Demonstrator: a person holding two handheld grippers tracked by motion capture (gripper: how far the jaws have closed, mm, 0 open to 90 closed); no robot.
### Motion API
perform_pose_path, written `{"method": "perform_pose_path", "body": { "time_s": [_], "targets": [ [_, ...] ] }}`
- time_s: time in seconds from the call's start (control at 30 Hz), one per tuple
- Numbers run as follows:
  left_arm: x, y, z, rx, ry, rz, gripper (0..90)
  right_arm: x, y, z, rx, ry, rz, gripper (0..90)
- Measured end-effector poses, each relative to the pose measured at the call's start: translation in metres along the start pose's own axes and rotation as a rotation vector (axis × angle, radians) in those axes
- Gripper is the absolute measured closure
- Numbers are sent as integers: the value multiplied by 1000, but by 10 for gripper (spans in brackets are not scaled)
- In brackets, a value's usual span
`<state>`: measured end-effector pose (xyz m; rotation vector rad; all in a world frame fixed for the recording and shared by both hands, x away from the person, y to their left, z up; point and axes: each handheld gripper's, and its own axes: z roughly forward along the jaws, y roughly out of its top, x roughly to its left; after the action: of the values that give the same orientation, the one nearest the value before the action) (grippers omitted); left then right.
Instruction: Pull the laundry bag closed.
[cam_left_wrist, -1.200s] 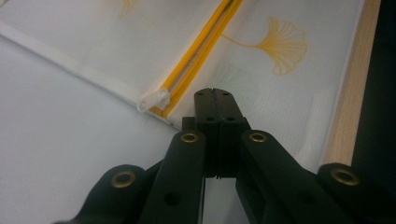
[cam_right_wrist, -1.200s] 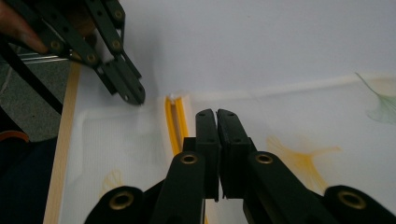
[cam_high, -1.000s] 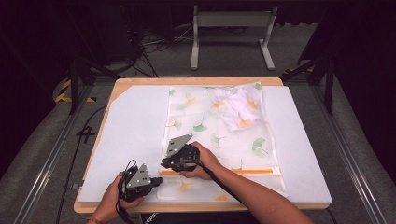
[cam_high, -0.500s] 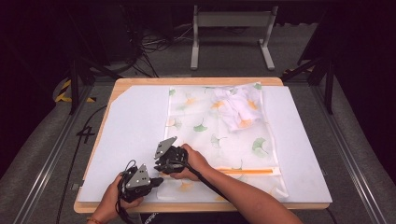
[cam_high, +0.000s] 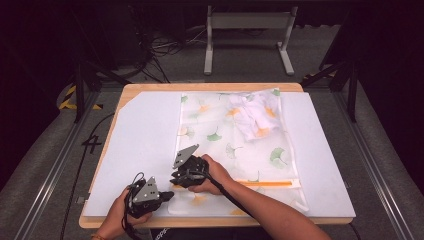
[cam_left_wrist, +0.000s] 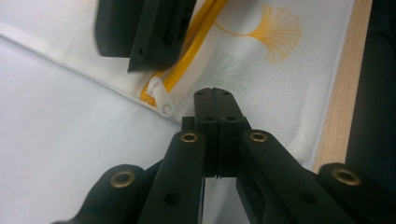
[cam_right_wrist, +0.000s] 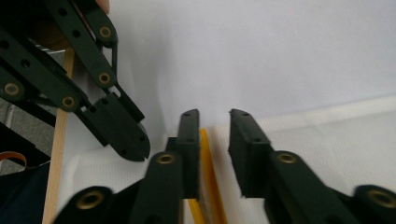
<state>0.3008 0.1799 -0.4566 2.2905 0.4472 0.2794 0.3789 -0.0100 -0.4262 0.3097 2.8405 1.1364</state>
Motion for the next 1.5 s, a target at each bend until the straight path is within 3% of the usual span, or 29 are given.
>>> {"method": "perform_pose_path", "body": {
  "time_s": [0.17,0.37,0.6,0.7,0.83,0.97,1.1,1.27,1.5],
  "targets": [
    [0,0,0,-3,-3,-4,900,6,6,9,-15,-15,13,682],
    [0,-1,0,-5,-4,-5,900,7,5,20,26,-46,27,698],
    [0,-1,0,-3,-5,-7,900,4,-4,10,39,-7,27,723],
    [1,-1,0,-3,-7,-7,900,3,-6,9,75,9,18,731],
    [1,-2,0,-8,-11,-19,900,3,-5,7,102,10,-11,747],
    [3,-2,0,-17,-13,-37,898,4,0,8,148,5,-71,757],
    [6,-2,0,-27,4,-54,893,12,11,9,262,-15,-173,745],
    [10,0,2,-29,32,-68,872,8,20,13,334,11,-201,795],
    [14,3,6,-12,21,-64,885,6,24,14,362,28,-225,829]
  ]
}}
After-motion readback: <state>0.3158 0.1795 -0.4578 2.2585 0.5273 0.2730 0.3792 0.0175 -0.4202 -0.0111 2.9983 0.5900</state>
